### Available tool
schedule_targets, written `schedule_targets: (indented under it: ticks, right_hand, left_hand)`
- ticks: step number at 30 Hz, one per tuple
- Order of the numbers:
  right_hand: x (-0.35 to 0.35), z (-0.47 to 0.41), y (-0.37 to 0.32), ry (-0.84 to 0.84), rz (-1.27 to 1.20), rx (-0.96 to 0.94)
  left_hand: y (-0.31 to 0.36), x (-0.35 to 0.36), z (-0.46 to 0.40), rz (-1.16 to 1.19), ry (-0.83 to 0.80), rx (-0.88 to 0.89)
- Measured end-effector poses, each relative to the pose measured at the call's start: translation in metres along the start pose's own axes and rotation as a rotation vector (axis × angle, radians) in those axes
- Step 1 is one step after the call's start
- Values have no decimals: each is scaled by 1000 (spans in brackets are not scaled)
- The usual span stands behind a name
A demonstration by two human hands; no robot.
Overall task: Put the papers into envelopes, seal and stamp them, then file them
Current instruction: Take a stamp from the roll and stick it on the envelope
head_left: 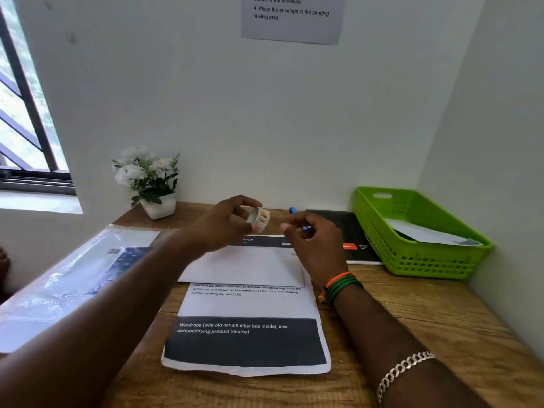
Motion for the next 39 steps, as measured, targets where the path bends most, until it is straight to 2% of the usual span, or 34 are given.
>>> schedule_targets:
  ticks: [5,10,15,18,21,23,29,34,37,39]
  right_hand:
    - [9,2,-1,-97,-113,35]
    - [9,2,1,-102,-179,73]
    - [11,4,1,-150,-307,196]
    - [12,3,4,-152,-298,238]
    - [20,5,7,-222,-245,255]
    - [25,7,9,-263,-194,247]
    - [21,6,0,-225,-213,151]
    - [21,9,-2,-264,-355,209]
    - [17,5,-1,-222,-407,224]
    - [5,-1,-5,-166,-532,225]
  left_hand:
    - [10,28,24,121,-27,56]
    - [14,30,24,37,-24,142]
    - [23,32,25,-96,-29,275]
    - [26,34,24,-161,-32,323]
    - [28,37,26,-216,-50,354]
    - [26,38,25,-248,-58,344]
    - [20,29,18,-341,-9,286]
    - [22,28,11,-352,19,265]
    - [18,30,1,-377,18,236]
    - [5,25,-5,-393,15,167]
Point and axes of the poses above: each hand's wrist, its own z-axis away from the middle knuckle, its own x-axis out of the palm, y = z × x, the point moved 7 cm from there along -z, towards the middle knuckle, and after that the axes turned 12 degrees about x, right-handed, at the moved point
